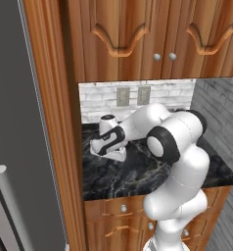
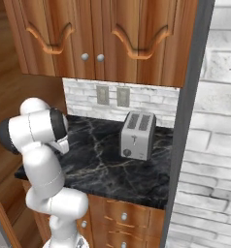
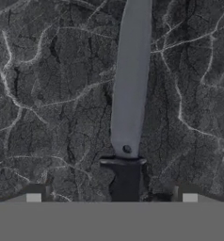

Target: Retrieve the butter from the fridge and place it on a plate on the dining table. Then retrieve the butter knife by the fridge and place it near the plate.

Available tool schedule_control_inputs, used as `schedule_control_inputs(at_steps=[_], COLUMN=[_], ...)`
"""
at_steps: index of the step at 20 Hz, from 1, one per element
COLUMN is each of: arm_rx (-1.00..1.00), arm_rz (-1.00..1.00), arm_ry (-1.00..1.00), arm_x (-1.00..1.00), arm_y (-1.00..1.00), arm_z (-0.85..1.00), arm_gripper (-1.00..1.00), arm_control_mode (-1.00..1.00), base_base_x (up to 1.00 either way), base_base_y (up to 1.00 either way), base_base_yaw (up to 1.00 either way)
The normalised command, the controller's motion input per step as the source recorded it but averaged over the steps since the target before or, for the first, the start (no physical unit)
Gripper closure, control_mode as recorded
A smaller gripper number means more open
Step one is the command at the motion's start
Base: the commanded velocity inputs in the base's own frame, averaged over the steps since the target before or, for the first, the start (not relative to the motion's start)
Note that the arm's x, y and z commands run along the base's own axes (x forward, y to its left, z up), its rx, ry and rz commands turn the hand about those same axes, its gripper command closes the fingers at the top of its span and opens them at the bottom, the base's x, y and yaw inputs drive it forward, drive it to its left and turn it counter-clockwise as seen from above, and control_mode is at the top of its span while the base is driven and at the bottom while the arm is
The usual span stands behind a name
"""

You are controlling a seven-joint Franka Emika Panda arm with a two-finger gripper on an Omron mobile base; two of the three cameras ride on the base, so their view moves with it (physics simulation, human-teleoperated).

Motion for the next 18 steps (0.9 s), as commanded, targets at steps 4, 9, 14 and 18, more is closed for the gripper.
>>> schedule_control_inputs(at_steps=[4, 9, 14, 18], arm_rx=[0.00, -0.01, 0.00, 0.00], arm_rz=[-0.05, -0.04, -0.01, -0.01], arm_ry=[0.00, 0.00, -0.02, -0.05], arm_x=[-0.01, 0.00, 0.00, 0.00], arm_y=[0.00, 0.00, 0.00, 0.00], arm_z=[-0.30, -0.27, -0.14, -0.09], arm_gripper=[-1.00, -1.00, 1.00, 1.00], arm_control_mode=[-1.00, -1.00, -1.00, -1.00], base_base_x=[0.00, 0.00, 0.00, 0.00], base_base_y=[0.00, 0.00, 0.00, 0.00], base_base_yaw=[0.00, 0.00, 0.00, 0.00])
